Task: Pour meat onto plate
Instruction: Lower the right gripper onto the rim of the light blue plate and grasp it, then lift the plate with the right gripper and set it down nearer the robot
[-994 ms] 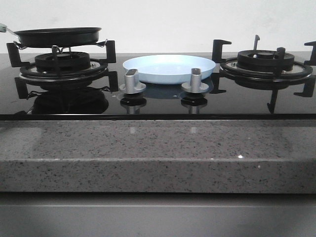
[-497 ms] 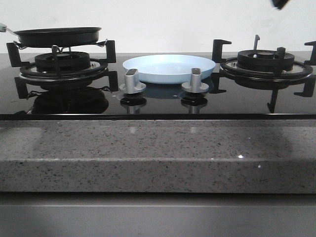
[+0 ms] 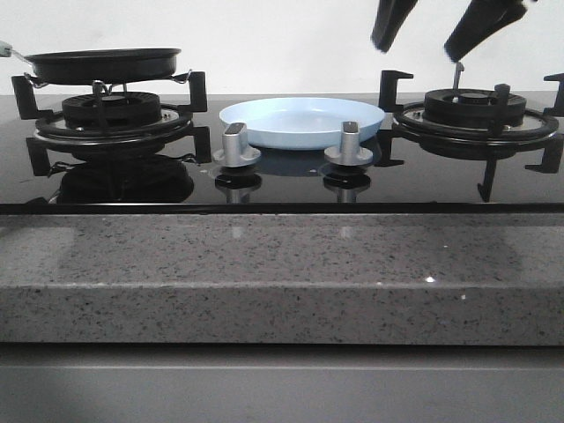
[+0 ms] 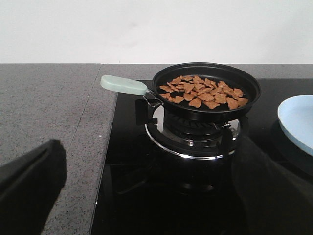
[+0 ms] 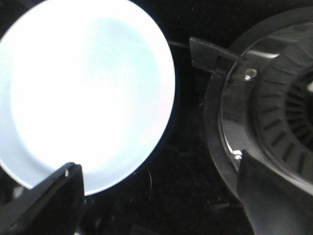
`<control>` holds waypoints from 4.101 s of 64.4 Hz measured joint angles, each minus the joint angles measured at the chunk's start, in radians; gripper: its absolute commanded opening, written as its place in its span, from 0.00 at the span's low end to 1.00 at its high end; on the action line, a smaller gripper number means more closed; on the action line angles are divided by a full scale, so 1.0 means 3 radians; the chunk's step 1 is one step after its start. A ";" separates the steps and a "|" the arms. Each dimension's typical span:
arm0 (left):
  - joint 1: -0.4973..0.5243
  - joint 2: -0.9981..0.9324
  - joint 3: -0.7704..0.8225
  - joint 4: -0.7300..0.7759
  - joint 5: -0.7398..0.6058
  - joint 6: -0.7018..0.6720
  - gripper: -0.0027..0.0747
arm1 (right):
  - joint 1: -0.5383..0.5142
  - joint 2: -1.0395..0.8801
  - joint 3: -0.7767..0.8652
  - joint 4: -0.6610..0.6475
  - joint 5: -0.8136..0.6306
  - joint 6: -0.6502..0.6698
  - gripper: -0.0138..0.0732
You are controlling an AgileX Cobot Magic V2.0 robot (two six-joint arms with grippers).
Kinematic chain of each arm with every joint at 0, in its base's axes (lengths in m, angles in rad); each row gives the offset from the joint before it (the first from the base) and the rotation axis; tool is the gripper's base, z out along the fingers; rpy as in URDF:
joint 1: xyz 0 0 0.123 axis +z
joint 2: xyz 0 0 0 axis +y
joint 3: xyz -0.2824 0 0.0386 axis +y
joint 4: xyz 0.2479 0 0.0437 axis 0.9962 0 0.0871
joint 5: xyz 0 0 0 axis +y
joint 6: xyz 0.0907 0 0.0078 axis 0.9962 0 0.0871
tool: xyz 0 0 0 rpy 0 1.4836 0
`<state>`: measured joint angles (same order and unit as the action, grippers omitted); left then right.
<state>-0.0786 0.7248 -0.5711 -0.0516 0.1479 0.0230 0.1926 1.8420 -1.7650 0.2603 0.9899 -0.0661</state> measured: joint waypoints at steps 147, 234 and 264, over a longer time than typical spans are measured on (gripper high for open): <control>0.0000 0.0090 0.0000 0.0000 -0.0021 0.0000 0.90 | 0.0116 0.1272 -0.1386 0.0075 0.0816 -0.0048 0.64; 0.0000 0.0090 0.0000 0.0000 -0.0026 0.0000 0.90 | -0.0024 0.0625 -0.1538 0.0218 0.0881 0.0117 0.09; 0.0000 0.0098 0.0000 0.0000 -0.0026 0.0000 0.90 | 0.0220 -0.0677 0.0836 0.0256 -0.0041 -0.0032 0.09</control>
<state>-0.0786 0.7543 -0.5711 -0.0516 0.1400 0.0230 0.2586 1.6389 -1.5141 0.3370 0.9777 -0.0758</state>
